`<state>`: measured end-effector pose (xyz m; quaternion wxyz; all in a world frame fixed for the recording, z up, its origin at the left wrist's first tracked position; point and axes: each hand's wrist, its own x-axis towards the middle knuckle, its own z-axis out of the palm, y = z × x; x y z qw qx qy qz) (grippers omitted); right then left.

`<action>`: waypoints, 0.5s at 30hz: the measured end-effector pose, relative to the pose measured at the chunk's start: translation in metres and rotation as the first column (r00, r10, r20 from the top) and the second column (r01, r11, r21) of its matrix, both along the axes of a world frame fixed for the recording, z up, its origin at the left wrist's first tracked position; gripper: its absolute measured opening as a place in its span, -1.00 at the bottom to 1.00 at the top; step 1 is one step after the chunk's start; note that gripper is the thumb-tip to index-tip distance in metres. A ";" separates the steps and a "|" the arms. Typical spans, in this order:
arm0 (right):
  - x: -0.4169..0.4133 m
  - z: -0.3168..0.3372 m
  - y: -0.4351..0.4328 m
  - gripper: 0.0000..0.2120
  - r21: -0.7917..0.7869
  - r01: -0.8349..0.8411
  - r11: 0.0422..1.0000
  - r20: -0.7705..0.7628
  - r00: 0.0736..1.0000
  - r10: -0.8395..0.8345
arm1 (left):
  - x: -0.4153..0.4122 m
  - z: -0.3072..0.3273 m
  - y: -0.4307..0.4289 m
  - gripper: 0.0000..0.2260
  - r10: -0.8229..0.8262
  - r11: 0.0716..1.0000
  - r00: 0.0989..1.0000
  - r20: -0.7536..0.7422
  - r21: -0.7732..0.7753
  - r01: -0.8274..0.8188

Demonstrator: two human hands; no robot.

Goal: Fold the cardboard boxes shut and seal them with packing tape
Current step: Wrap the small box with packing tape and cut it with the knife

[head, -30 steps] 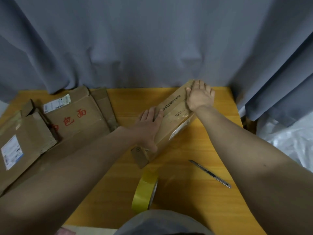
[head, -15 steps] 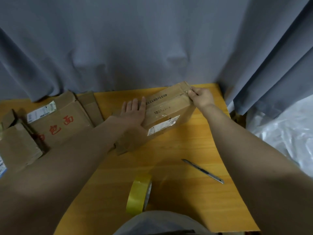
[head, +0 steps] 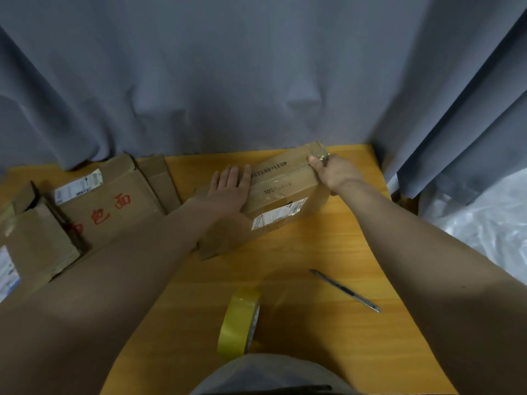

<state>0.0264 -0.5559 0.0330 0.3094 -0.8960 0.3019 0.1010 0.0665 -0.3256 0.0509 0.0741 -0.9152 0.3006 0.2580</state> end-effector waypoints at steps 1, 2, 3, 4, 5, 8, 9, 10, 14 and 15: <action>-0.002 0.000 0.002 -0.39 -0.050 -0.007 0.999 -0.009 1.000 0.006 | 0.003 0.001 0.004 0.05 -0.016 1.000 1.000 0.009 -0.016 0.016; -0.005 0.002 0.004 -0.39 -0.094 -0.011 0.996 -0.029 1.000 0.008 | 0.006 0.002 0.008 0.03 -0.035 0.999 0.999 0.039 -0.031 0.036; -0.010 0.003 0.006 -0.39 -0.126 -0.010 0.992 -0.042 0.999 0.005 | 0.007 0.003 0.011 -0.01 -0.054 0.998 0.994 0.091 -0.038 0.058; -0.015 0.003 0.007 -0.38 -0.140 0.002 0.990 -0.048 0.999 -0.009 | 0.008 0.004 0.013 -0.06 -0.074 0.996 0.986 0.150 -0.038 0.081; -0.020 0.003 0.007 -0.36 -0.149 0.015 0.989 -0.046 0.999 -0.022 | 0.008 0.005 0.014 -0.12 -0.086 0.995 0.976 0.199 -0.041 0.096; -0.039 0.007 0.008 -0.27 -0.108 0.019 0.994 -0.055 0.998 -0.026 | 0.003 0.007 0.010 -0.37 -0.047 0.991 0.936 0.349 -0.104 0.088; -0.045 0.010 0.009 -0.28 -0.058 0.019 0.998 -0.059 0.998 -0.023 | 0.000 0.008 0.010 -0.44 -0.008 0.987 0.911 0.412 -0.146 0.074; -0.052 0.012 0.010 -0.33 -0.024 0.023 0.999 -0.070 0.997 -0.024 | -0.002 0.008 0.009 -0.48 0.053 0.977 0.891 0.452 -0.207 0.047; -0.064 0.021 0.011 -0.37 -0.234 -0.057 0.970 -0.139 0.990 0.024 | -0.012 0.004 0.005 -0.50 0.276 0.870 0.948 0.158 -0.461 -0.176; -0.065 0.023 0.012 -0.36 -0.230 -0.047 0.972 -0.140 0.990 0.015 | -0.017 0.004 0.002 -0.49 0.291 0.841 0.956 0.046 -0.488 -0.232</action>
